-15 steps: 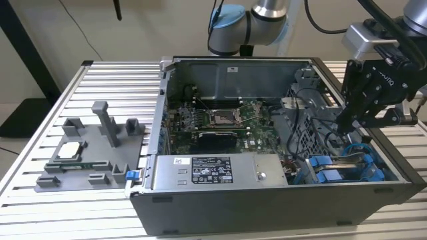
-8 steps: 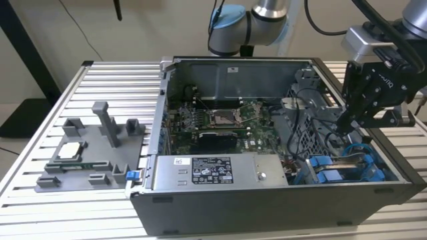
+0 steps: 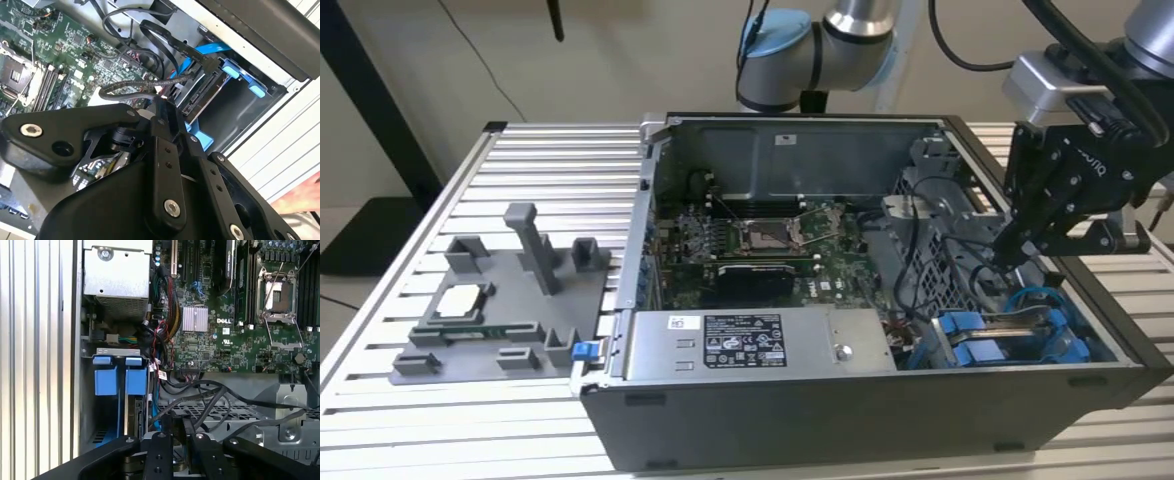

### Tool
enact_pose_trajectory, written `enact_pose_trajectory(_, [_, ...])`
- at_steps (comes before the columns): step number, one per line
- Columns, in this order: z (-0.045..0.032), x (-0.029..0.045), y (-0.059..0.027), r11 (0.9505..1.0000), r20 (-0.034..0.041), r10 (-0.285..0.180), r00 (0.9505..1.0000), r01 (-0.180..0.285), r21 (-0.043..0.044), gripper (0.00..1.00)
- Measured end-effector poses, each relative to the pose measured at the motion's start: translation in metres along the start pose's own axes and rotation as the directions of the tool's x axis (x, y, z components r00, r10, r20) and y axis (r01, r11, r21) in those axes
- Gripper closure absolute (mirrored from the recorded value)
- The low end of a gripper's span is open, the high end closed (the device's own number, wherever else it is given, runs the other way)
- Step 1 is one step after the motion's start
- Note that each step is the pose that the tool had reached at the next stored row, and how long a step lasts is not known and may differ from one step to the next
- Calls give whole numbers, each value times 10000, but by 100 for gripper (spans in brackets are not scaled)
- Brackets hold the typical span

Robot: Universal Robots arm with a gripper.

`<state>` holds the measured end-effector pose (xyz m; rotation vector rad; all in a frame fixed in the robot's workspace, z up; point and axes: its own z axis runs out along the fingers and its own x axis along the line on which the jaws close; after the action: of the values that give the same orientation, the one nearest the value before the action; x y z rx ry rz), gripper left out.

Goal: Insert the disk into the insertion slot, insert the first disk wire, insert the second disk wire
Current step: 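Insert the first disk wire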

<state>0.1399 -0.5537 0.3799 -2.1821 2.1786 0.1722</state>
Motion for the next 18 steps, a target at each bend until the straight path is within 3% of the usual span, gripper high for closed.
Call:
enact_pose_trajectory(7, [11,2,-16,10000,0,-1,10000,1,0,100])
enact_pose_trajectory(18, [50,26,-145,10000,0,6,10000,-6,-44,100])
